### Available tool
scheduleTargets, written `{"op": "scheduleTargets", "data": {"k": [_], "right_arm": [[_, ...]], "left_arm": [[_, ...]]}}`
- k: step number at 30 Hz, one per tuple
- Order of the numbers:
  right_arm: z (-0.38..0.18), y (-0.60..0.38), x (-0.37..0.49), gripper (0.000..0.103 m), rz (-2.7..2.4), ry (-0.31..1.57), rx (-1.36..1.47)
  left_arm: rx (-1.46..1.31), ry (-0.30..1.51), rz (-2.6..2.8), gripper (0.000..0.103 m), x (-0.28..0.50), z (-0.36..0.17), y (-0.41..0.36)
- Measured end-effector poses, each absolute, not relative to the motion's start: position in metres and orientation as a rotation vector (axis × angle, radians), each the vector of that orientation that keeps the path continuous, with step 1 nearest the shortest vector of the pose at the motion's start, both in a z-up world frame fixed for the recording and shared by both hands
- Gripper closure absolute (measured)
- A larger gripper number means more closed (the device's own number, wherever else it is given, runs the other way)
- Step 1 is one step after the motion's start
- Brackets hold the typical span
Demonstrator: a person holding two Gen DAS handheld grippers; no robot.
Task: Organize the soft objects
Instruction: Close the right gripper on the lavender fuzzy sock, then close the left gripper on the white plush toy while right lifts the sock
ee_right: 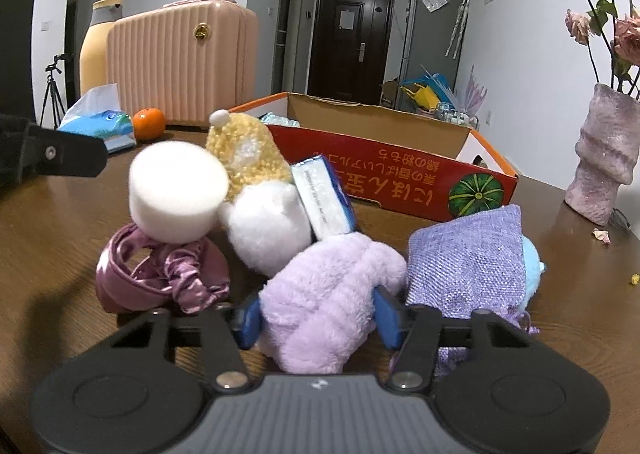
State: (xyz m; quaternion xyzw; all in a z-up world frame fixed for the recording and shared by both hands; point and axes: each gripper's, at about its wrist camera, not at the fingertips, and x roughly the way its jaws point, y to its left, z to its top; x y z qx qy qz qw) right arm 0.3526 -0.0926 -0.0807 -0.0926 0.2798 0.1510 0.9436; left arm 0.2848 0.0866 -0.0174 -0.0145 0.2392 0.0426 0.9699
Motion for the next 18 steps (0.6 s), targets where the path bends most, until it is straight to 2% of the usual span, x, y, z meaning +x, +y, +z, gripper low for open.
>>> {"op": "scheduleTargets", "data": {"k": [2, 5, 10, 18], "right_arm": [[-0.08, -0.096, 0.353, 0.066, 0.311, 0.572, -0.178], [-0.079, -0.098, 0.352, 0.074, 0.311, 0.563, -0.168], [-0.074, -0.103, 0.348, 0.079, 0.309, 0.54, -0.154], [-0.059, -0.115, 0.343, 0.081, 0.306, 0.485, -0.122]], "left_arm": [[-0.028, 0.487, 0.085, 0.0, 0.285, -0.018, 0.086], [-0.026, 0.487, 0.087, 0.0, 0.286, -0.019, 0.084], [-0.026, 0.481, 0.087, 0.0, 0.285, -0.019, 0.083], [0.0, 0.466, 0.074, 0.0, 0.285, -0.021, 0.074]]}}
